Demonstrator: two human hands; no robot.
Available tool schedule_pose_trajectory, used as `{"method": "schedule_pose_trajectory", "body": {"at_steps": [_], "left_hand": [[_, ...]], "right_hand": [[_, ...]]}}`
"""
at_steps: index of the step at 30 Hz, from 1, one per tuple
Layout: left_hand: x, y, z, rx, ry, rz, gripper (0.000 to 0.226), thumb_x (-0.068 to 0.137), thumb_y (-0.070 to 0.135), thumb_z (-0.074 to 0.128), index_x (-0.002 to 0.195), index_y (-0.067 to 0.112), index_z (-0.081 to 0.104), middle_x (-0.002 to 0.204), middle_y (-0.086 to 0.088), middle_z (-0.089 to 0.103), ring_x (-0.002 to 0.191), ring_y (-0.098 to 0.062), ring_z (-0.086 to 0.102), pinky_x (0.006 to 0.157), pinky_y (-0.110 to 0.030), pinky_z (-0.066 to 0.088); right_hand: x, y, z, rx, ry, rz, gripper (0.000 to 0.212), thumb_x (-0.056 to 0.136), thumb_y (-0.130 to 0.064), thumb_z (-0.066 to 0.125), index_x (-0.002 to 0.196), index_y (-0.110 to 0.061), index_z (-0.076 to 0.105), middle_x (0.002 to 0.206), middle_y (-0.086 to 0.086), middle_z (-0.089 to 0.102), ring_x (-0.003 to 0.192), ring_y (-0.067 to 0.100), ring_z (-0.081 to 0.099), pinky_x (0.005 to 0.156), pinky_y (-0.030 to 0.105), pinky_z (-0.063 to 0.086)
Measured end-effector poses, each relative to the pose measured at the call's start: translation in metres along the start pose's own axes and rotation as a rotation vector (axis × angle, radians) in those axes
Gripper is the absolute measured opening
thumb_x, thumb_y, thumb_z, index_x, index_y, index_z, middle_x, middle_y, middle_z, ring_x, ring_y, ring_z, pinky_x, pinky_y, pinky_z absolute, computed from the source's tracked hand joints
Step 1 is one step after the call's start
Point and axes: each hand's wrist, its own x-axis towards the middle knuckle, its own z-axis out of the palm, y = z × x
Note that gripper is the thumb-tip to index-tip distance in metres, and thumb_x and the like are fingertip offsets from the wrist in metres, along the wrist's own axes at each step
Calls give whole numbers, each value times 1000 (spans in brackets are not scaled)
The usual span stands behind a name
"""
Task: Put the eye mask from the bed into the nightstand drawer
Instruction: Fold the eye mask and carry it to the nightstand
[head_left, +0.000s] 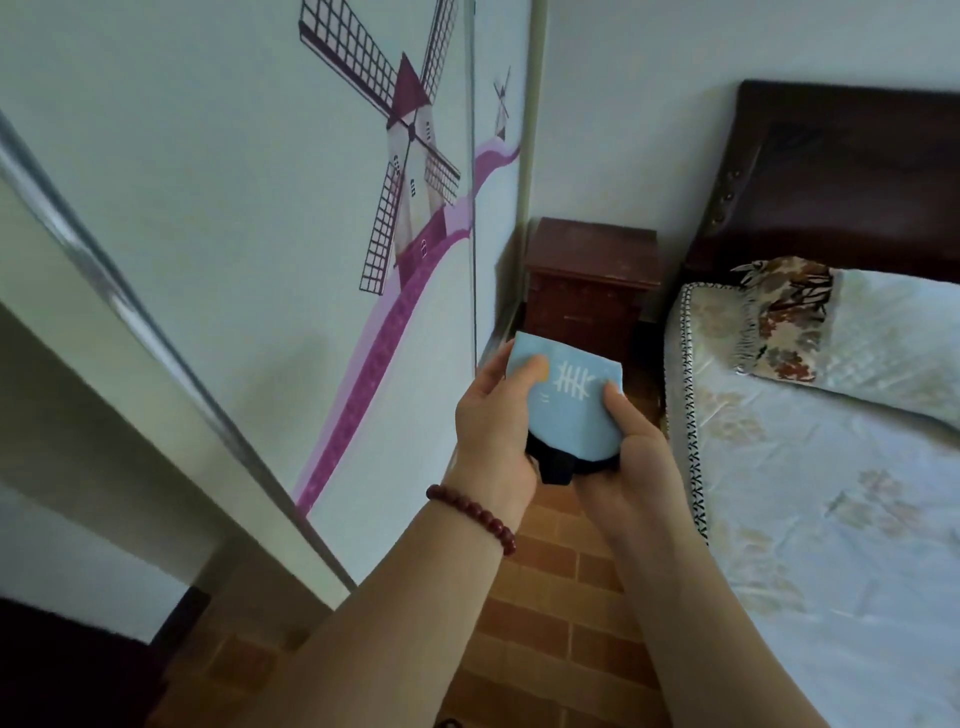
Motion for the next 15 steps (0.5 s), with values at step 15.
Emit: {"method": "schedule_pose_trajectory", "body": {"at_steps": [15], "left_hand": [[124,7,77,-2,-120,-132,29,82,12,68,110,18,68,110,-14,72,101,-32,68,86,-50,56]], "right_hand": [[124,-63,5,25,-9,-202,24,94,-26,54,102,-6,64,85,11,78,76,22,75,59,33,59]]}}
